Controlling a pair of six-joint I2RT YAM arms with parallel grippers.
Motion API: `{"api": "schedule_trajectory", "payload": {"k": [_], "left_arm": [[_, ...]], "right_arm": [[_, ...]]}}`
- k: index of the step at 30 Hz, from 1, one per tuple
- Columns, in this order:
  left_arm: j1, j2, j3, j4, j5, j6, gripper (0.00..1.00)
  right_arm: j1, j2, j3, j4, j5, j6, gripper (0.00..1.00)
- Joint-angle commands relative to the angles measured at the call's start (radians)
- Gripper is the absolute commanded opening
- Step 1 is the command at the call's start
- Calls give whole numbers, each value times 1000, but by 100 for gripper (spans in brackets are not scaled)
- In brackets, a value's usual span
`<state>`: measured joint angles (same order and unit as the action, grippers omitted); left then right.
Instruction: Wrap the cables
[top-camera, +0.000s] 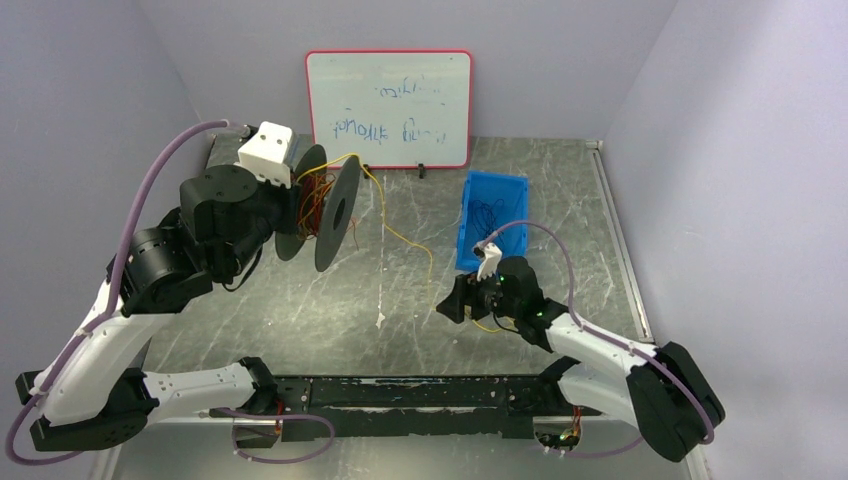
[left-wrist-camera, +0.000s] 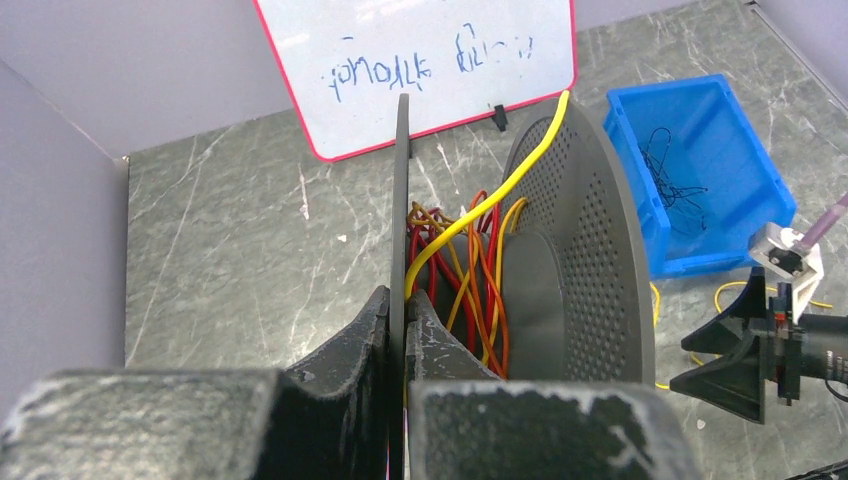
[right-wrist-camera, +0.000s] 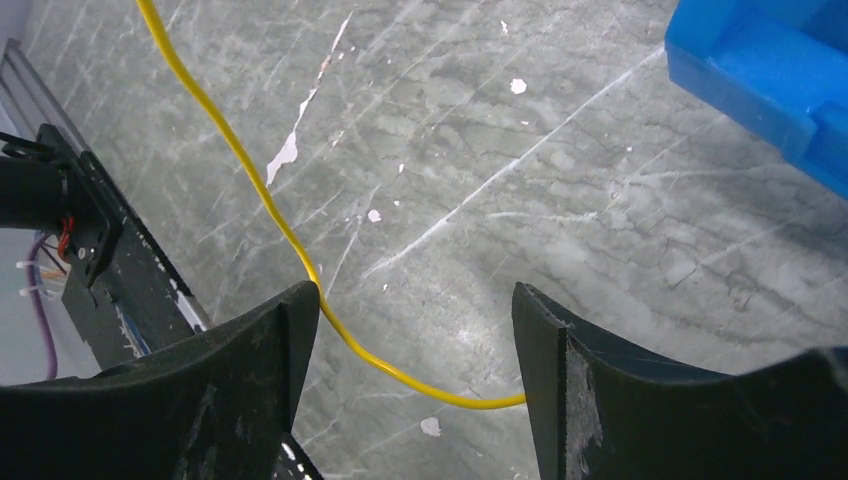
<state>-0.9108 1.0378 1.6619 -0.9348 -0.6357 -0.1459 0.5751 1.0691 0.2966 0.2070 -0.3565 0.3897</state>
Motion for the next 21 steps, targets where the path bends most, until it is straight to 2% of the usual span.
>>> {"api": "schedule_trajectory", "payload": {"k": [1, 16, 21], "left_arm": [[6, -2, 47, 60, -39, 9, 7], [5, 7, 65, 66, -44, 18, 7], [6, 5, 57, 67, -45, 14, 7]], "right_arm": [[0, -64, -44, -20, -15, 49, 74], [63, -137, -96, -57, -3, 121, 73], [124, -197, -123, -74, 2, 166, 74]]}}
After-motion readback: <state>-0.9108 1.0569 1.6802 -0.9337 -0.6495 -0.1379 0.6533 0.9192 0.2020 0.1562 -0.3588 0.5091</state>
